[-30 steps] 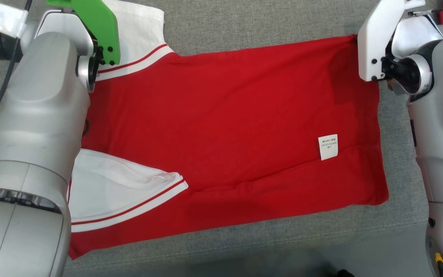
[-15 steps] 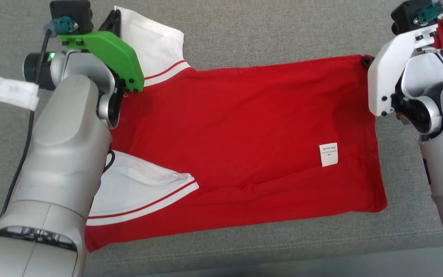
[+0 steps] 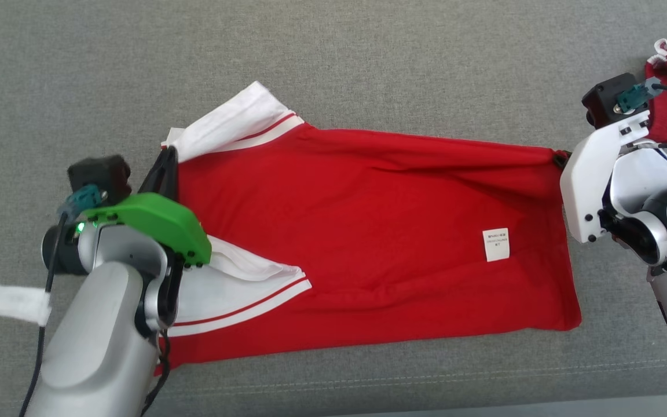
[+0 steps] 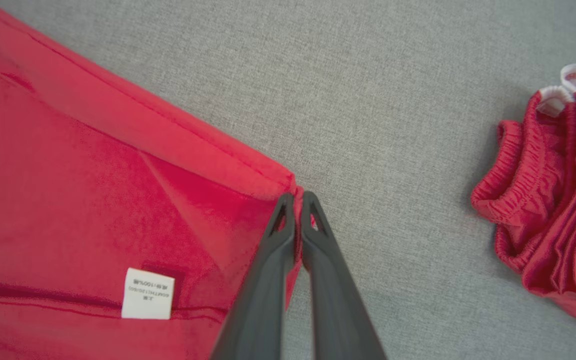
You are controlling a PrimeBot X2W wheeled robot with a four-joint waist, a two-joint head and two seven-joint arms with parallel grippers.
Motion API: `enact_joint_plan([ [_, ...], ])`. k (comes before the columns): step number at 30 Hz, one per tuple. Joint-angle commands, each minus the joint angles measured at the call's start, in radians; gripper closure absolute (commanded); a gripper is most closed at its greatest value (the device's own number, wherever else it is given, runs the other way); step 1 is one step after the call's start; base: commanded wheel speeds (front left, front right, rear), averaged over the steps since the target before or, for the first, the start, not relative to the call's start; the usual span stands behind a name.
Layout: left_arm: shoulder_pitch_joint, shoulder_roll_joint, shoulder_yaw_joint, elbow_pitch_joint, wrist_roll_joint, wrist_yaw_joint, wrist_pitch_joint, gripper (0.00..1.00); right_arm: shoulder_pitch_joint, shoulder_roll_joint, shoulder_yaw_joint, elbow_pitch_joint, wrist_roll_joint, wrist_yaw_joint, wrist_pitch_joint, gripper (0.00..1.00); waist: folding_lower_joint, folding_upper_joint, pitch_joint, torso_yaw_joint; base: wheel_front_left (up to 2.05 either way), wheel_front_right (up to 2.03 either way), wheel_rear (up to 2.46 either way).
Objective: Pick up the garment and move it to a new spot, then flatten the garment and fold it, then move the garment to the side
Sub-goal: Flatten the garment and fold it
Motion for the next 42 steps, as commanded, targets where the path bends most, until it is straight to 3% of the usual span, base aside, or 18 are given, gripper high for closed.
enact_joint_plan([
  [1, 0.068, 0.018, 0.008, -0.079, -0.018, 0.024, 0.031, 1.00, 0.013, -0.025, 0.020, -0.003, 0.007, -0.002, 0.001, 1.00, 0.0000, 0.0000, -0.008, 0.004, 0.00, 0.00, 0.00],
  [7, 0.255, 0.065, 0.025, -0.346, -0.049, 0.105, 0.124, 1.00, -0.001, -0.097, 0.131, 0.009, 0.008, -0.002, -0.033, 1.00, 0.0000, 0.0000, -0.025, 0.016, 0.00, 0.00, 0.00],
  [16, 0.400, 0.104, 0.029, -0.517, -0.070, 0.169, 0.198, 1.00, -0.045, -0.155, 0.286, 0.048, 0.024, -0.002, -0.094, 1.00, 0.0000, 0.0000, -0.065, 0.032, 0.00, 0.00, 0.00],
  [28, 0.490, 0.106, 0.027, -0.552, -0.094, 0.201, 0.226, 1.00, -0.145, -0.305, 0.597, 0.081, 0.067, -0.002, -0.101, 1.00, 0.0000, 0.0000, -0.115, 0.053, 0.00, 0.00, 0.00],
  [42, 0.559, 0.097, -0.004, -0.518, -0.108, 0.202, 0.236, 1.00, -0.262, -0.384, 0.879, 0.120, 0.151, -0.002, -0.091, 1.00, 0.0000, 0.0000, -0.151, 0.064, 0.00, 0.00, 0.00],
])
